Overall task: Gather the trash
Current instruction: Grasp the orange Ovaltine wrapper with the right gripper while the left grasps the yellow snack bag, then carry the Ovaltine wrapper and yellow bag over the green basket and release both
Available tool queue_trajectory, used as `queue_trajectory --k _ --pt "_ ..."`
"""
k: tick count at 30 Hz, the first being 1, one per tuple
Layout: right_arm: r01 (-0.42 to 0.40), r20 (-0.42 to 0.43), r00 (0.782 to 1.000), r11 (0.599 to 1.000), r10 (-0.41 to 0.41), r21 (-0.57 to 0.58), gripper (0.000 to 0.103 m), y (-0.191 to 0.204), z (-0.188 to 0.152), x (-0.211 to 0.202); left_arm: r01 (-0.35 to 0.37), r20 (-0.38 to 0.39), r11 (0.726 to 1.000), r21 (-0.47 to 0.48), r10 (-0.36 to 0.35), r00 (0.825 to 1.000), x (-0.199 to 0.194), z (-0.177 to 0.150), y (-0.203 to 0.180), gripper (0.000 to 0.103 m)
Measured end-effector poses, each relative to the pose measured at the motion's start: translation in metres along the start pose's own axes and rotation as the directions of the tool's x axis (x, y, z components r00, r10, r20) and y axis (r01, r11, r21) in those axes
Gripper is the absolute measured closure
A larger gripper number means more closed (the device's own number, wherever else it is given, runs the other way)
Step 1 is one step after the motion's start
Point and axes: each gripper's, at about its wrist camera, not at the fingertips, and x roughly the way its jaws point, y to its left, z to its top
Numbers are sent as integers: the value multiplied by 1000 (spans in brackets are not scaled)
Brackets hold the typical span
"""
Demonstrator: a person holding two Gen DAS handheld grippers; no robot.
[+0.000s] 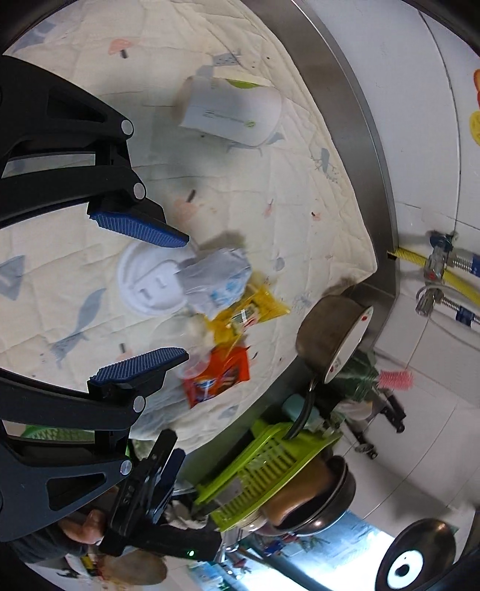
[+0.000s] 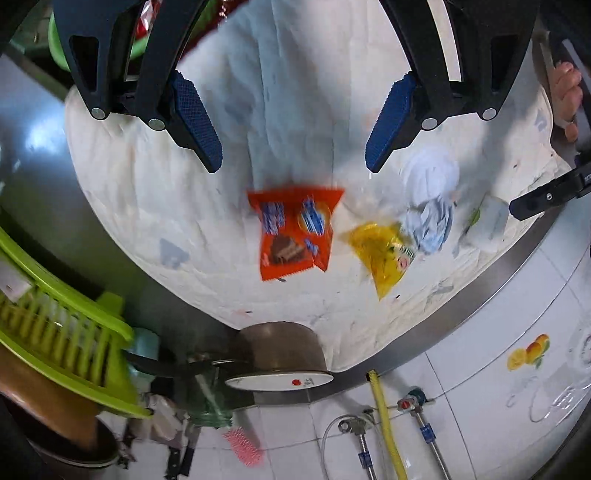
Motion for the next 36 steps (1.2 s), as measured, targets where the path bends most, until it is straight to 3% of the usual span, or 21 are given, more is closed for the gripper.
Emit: queue_trajectory --k 8,19,21,27,32,36 --pt "-36 -67 997 999 38 22 26 -9 45 52 11 -12 999 -44 -12 1000 20 28 10 45" --pt "-3 -161 987 999 -4 -39 26 -3 55 103 27 -56 998 -52 -30 998 59 55 0 43" --pt "-3 -171 985 999 -4 -41 37 -4 52 108 26 -61 999 -46 -29 998 66 59 -4 41" --pt "-13 -162 987 999 8 -33 47 -14 46 103 18 -75 999 -31 -20 997 93 74 -19 36" --pt "-27 -148 989 1000 24 -17 56 -26 37 90 -33 -115 999 -33 29 993 121 78 -28 35" --pt "-37 -133 991 999 35 -13 57 -33 31 77 -74 -143 997 -8 72 987 138 78 -37 35"
